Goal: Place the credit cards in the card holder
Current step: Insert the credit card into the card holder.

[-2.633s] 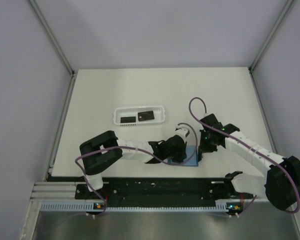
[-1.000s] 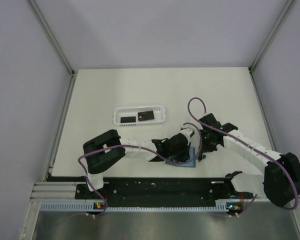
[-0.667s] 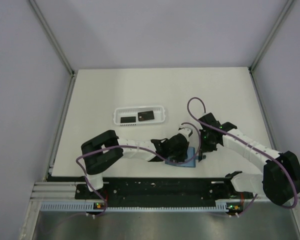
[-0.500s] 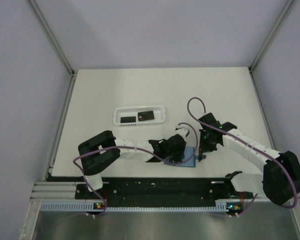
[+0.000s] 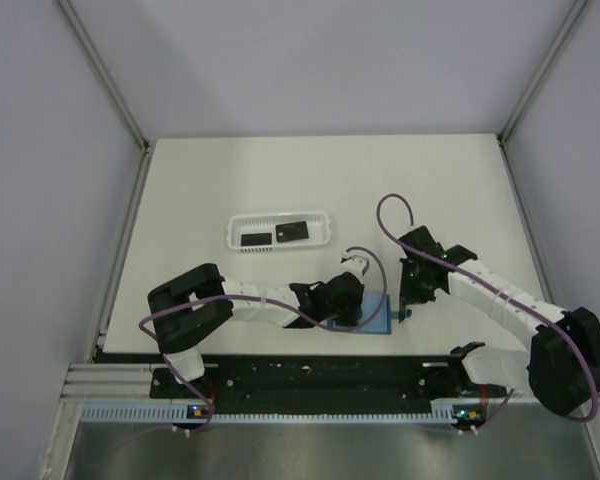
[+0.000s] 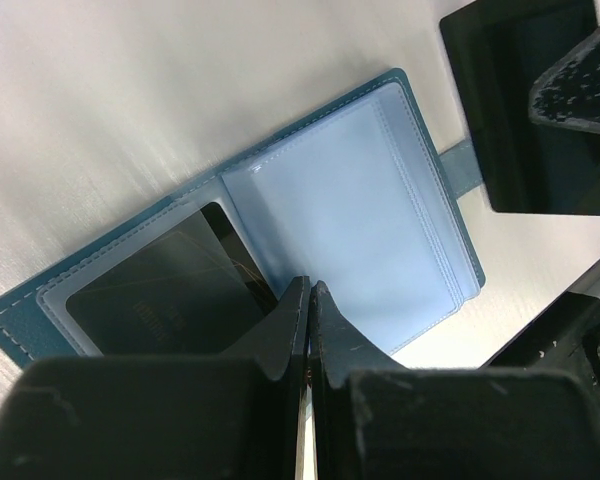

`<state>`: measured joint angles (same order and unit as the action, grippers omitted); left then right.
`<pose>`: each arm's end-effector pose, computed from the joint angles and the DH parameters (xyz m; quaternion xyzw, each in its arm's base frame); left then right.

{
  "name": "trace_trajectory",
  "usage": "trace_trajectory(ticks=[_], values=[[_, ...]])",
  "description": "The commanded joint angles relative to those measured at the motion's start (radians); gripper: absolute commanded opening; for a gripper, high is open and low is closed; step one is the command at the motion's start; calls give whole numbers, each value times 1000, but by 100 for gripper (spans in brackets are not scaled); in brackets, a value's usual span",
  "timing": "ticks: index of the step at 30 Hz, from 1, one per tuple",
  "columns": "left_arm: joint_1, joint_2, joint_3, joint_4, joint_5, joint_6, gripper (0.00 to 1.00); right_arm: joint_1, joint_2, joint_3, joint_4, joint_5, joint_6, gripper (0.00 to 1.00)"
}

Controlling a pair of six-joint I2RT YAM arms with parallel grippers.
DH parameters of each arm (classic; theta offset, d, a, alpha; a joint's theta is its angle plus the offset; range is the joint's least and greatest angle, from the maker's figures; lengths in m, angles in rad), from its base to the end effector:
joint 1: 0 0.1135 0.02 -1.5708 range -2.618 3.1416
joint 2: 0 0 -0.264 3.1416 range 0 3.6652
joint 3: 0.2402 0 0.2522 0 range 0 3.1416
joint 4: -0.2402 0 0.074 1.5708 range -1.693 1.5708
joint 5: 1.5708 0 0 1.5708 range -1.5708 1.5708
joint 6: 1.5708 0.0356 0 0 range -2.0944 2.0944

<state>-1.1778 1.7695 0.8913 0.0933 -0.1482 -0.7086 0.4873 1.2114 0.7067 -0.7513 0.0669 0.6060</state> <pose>0.1396 -0.3231 0.1449 0.1866 0.9026 -0.2689 0.2796 0.1818 0.0936 0.1906 0.0638 0.9850 0.0532 0.1510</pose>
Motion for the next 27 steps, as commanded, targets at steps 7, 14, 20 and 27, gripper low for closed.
trace_trajectory(ticks=[7,14,20,27], values=[[3,33,-71,-175,-19,8,0,-12,-300,-12,79,-145,-18,0],[3,31,-80,-162,-13,1,0,-12,-285,-84,125,-243,-8,0],[3,31,-80,-161,-8,6,0,-12,-271,-134,161,-254,31,0],[3,-11,-58,-176,-21,23,0,-10,-214,-144,149,-178,61,0]])
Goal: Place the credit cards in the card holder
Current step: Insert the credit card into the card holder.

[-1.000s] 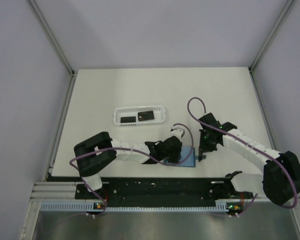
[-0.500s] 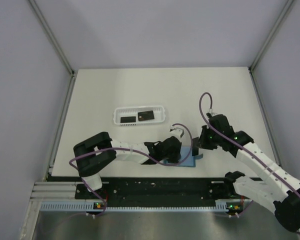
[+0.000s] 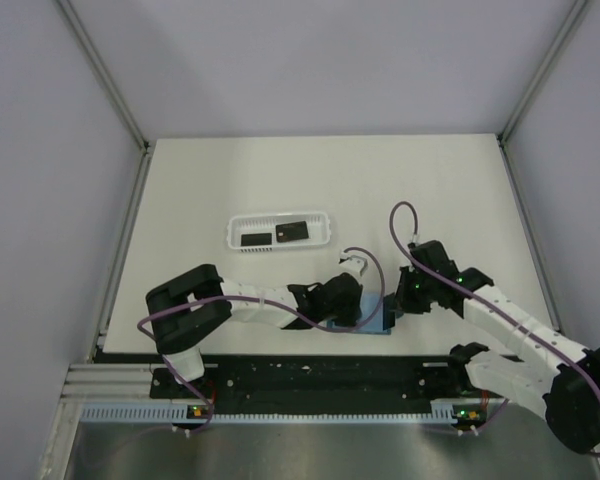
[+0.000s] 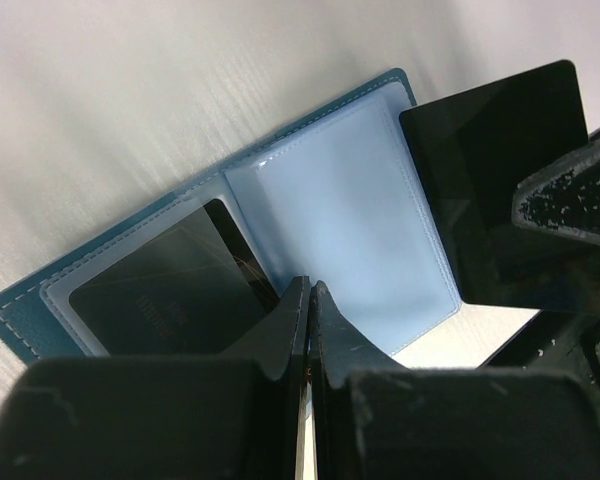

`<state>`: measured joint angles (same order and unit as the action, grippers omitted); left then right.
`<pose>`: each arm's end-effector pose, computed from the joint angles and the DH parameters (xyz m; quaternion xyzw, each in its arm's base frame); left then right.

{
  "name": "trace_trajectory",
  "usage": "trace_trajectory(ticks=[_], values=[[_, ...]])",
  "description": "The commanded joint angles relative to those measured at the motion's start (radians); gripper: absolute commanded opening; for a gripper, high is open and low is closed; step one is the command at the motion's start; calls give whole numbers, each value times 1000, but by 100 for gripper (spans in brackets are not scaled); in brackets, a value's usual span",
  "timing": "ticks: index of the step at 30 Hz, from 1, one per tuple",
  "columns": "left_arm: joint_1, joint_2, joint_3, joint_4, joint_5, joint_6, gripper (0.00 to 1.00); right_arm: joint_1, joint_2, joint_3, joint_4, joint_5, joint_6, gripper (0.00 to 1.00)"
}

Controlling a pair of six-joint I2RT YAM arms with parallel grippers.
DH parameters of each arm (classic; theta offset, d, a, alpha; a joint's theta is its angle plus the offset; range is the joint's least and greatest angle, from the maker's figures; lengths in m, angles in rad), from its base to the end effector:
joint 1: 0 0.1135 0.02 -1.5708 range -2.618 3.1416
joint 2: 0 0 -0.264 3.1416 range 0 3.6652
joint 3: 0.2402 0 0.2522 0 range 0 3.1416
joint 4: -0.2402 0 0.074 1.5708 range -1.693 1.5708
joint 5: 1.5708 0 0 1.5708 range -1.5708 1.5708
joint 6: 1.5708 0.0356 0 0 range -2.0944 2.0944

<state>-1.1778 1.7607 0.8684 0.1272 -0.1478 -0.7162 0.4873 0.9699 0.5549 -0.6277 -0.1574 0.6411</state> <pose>0.1385 -0.3204 0.1441 0.1817 0.8997 -0.2777 0.2835 0.1512 0.0865 0.1931 0.0535 0.9611 0.2033 0.1793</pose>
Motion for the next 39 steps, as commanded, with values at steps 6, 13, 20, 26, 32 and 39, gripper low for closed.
trace_trajectory(ticks=[6,13,20,26,32,39], values=[[3,-26,30,-253,-39,55,0,-12,72,22,-20,124,28,0],[1,-23,84,-238,-13,78,0,-10,102,19,-21,131,28,0],[0,-63,90,-69,45,104,0,-12,104,14,-26,148,26,0],[-11,-41,99,40,108,130,0,-12,107,8,-27,154,28,0],[-13,40,129,49,128,126,0,-12,110,11,-27,153,25,0],[-14,95,115,84,143,127,0,-12,116,7,-26,153,26,0]])
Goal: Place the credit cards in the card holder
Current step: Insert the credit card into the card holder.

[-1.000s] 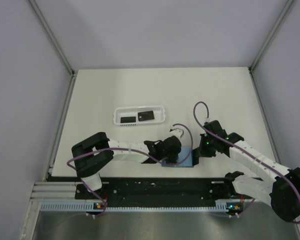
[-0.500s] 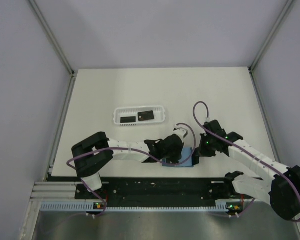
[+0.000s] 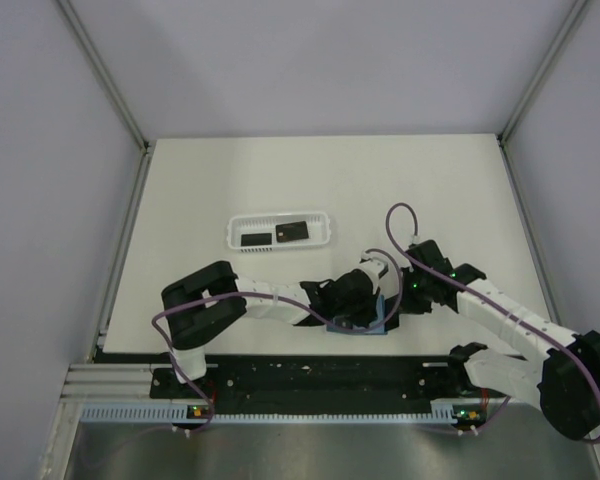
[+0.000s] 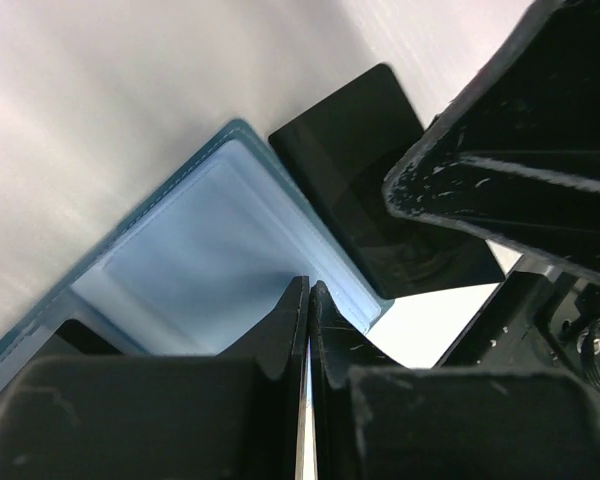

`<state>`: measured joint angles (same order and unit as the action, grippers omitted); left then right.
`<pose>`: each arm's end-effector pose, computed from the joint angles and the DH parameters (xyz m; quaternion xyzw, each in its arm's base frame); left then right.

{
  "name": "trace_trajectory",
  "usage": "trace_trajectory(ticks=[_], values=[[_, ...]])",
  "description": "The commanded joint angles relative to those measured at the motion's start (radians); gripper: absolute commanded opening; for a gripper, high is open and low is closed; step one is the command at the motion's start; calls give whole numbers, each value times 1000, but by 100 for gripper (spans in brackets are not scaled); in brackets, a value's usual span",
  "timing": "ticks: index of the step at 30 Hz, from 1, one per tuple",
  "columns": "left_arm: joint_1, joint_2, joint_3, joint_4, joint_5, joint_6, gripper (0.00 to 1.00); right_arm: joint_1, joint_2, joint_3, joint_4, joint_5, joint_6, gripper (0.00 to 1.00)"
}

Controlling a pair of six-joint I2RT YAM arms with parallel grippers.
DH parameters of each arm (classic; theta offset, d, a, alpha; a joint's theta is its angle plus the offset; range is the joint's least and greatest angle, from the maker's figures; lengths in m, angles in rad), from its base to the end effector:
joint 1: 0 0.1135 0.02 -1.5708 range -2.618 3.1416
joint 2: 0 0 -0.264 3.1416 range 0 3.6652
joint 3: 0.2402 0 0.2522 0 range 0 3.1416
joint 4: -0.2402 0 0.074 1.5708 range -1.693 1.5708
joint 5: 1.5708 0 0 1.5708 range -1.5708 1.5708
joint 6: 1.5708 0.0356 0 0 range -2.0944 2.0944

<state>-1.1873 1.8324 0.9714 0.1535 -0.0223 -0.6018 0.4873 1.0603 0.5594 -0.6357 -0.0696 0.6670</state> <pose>0.1417 -0.3490 0.1506 0.2576 0.8709 -0.3199 0.2697 0.1586 0.0868 0.1795 0.0801 0.9727 0.1459 0.1619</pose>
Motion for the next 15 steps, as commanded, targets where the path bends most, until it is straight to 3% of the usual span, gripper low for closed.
trace_trajectory(ticks=[1,15], values=[[-5,30,13,48,16,14,0,-10,26,2,-18,65,0,0],[-3,-7,-100,-115,-87,-50,0,-12,40,4,-36,123,2,0]])
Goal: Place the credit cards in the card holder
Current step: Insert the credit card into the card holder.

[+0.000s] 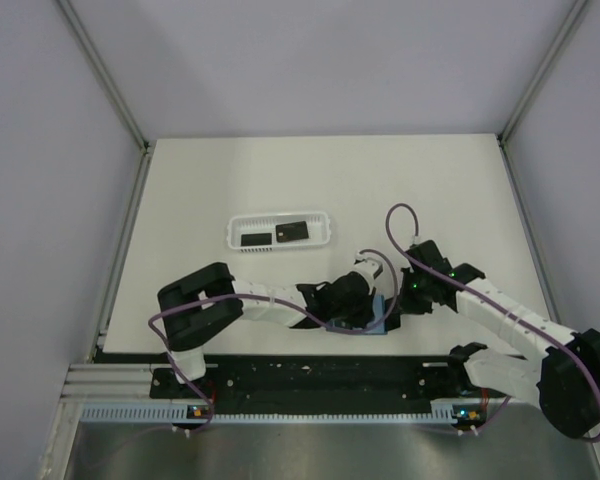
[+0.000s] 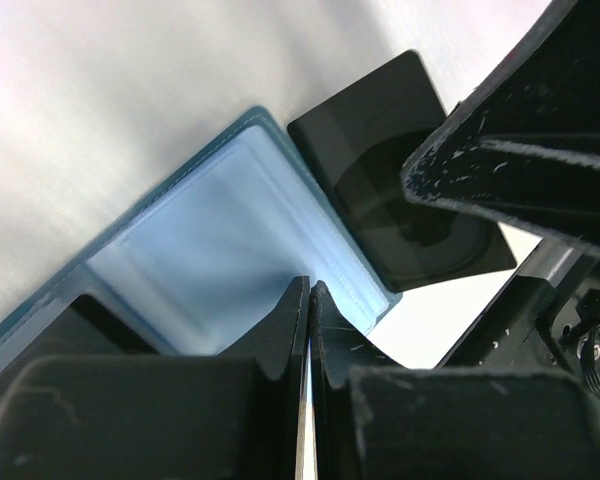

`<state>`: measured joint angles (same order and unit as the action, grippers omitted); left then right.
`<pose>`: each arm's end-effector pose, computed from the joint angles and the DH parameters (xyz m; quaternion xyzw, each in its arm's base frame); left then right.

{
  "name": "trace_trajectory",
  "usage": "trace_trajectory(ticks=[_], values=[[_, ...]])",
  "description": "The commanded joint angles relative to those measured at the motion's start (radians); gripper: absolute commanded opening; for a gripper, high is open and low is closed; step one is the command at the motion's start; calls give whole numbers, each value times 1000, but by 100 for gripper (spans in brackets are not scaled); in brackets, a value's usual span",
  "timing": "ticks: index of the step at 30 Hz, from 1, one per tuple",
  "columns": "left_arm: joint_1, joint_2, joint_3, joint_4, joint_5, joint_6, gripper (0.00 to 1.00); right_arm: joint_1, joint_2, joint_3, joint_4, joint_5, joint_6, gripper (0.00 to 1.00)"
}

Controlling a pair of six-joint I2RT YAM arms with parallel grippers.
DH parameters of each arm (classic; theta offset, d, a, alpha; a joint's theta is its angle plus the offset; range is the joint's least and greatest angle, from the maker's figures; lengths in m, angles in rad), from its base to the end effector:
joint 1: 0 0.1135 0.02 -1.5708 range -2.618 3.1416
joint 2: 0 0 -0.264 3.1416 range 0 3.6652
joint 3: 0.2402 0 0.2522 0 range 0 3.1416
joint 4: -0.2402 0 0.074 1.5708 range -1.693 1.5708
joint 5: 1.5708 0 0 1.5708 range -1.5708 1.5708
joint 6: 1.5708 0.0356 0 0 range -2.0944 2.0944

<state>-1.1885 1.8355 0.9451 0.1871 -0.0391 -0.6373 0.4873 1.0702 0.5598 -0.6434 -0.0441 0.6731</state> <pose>0.1406 -0.3459 0.1448 0.2390 0.8752 -0.3216 0.2710 0.1589 0.0860 0.1776 0.0862 0.9743 0.1315 0.1613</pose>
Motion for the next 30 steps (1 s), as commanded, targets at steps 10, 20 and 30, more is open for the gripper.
trace_trajectory(ticks=[10,20,30], values=[[4,-47,-137,-232,-125,-50,0,-12,31,0,-30,104,-4,0],[7,-71,-189,-224,-117,-68,0,-12,31,3,-33,108,-3,0],[6,-96,-233,-202,-104,-88,0,-12,-64,23,-36,110,-10,0]])
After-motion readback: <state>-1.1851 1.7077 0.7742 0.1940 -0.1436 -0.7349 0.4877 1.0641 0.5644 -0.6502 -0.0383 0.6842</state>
